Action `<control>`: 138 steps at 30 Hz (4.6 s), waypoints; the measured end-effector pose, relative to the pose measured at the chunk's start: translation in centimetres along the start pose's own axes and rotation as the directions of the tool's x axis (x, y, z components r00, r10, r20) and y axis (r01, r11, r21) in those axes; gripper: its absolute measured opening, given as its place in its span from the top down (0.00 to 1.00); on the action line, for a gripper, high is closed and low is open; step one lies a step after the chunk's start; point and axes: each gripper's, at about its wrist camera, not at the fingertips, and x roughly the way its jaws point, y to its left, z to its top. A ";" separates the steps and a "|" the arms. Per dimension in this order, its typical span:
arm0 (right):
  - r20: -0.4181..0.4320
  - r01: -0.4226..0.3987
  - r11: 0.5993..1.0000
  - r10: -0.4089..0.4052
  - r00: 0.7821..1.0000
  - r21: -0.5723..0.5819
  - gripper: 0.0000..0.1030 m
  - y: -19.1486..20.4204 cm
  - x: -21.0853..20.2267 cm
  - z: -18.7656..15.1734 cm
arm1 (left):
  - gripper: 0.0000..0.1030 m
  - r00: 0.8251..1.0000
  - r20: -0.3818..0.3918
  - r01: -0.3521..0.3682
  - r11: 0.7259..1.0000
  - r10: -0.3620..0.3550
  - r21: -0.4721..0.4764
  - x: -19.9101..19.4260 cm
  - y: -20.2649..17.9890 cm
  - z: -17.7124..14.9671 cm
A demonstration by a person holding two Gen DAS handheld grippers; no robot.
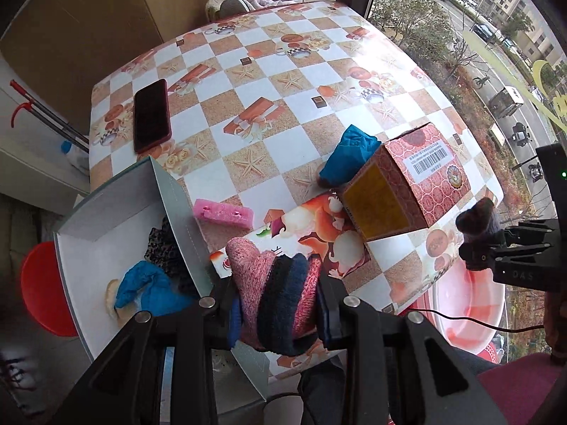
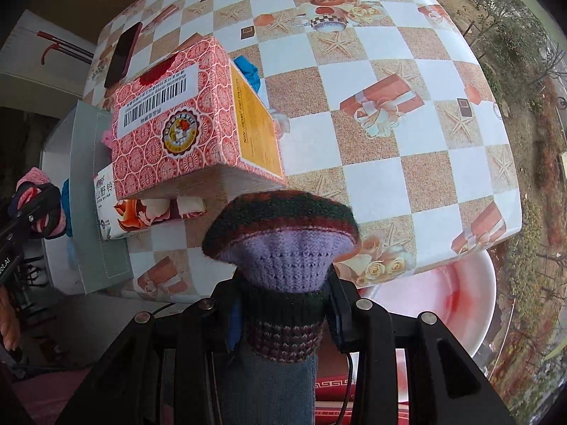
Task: Organize soft objects
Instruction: 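Carry the pink sock and purple hat over the white box with both tools, then lower the sock and hat into the box and open both tools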
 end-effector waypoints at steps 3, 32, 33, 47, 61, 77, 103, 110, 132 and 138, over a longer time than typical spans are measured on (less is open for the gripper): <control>-0.008 -0.020 0.998 0.020 1.000 -0.054 0.62 1.8 -0.1 -1.1 | 0.65 1.000 0.019 -0.006 1.000 0.006 -0.022 -0.9 1.0 -1.2; 0.096 -0.034 0.823 0.107 0.990 -0.567 0.62 24.3 -4.6 0.7 | 0.66 0.990 0.059 -0.098 0.915 0.132 -0.391 -4.0 10.6 -9.4; 0.092 -0.039 0.817 0.111 0.990 -0.576 0.62 24.9 -4.5 0.8 | 0.66 0.990 0.056 -0.100 0.913 0.133 -0.395 -4.0 10.7 -9.5; 0.028 -0.066 0.772 0.108 0.994 -0.632 0.62 28.2 -2.8 -0.1 | 0.65 0.990 0.037 -0.106 0.880 0.139 -0.463 -3.7 12.5 -11.2; 0.015 -0.065 0.766 0.097 0.995 -0.640 0.62 29.0 -2.2 -0.1 | 0.65 0.990 0.037 -0.103 0.876 0.136 -0.470 -3.6 13.2 -11.5; 0.001 -0.069 0.761 0.090 0.996 -0.645 0.62 29.2 -1.6 0.0 | 0.65 0.990 0.031 -0.105 0.872 0.136 -0.478 -3.3 13.9 -11.8; 0.008 -0.073 0.779 0.099 0.995 -0.623 0.62 31.9 -1.1 4.6 | 0.65 0.986 -0.020 -0.148 0.816 0.165 -0.559 -1.9 18.1 -9.5; -0.003 -0.084 0.795 0.103 0.995 -0.601 0.62 32.9 -0.6 6.7 | 0.64 0.985 -0.035 -0.160 0.808 0.170 -0.568 -1.1 19.0 -7.8; -0.037 -0.097 0.787 0.094 0.995 -0.609 0.62 34.2 0.8 7.9 | 0.61 0.987 -0.078 -0.162 0.802 0.143 -0.575 0.6 18.9 -7.9; -0.044 -0.105 0.784 0.099 0.994 -0.612 0.60 34.3 0.9 8.0 | 0.54 0.988 -0.072 -0.155 0.805 0.139 -0.572 0.6 18.8 -7.9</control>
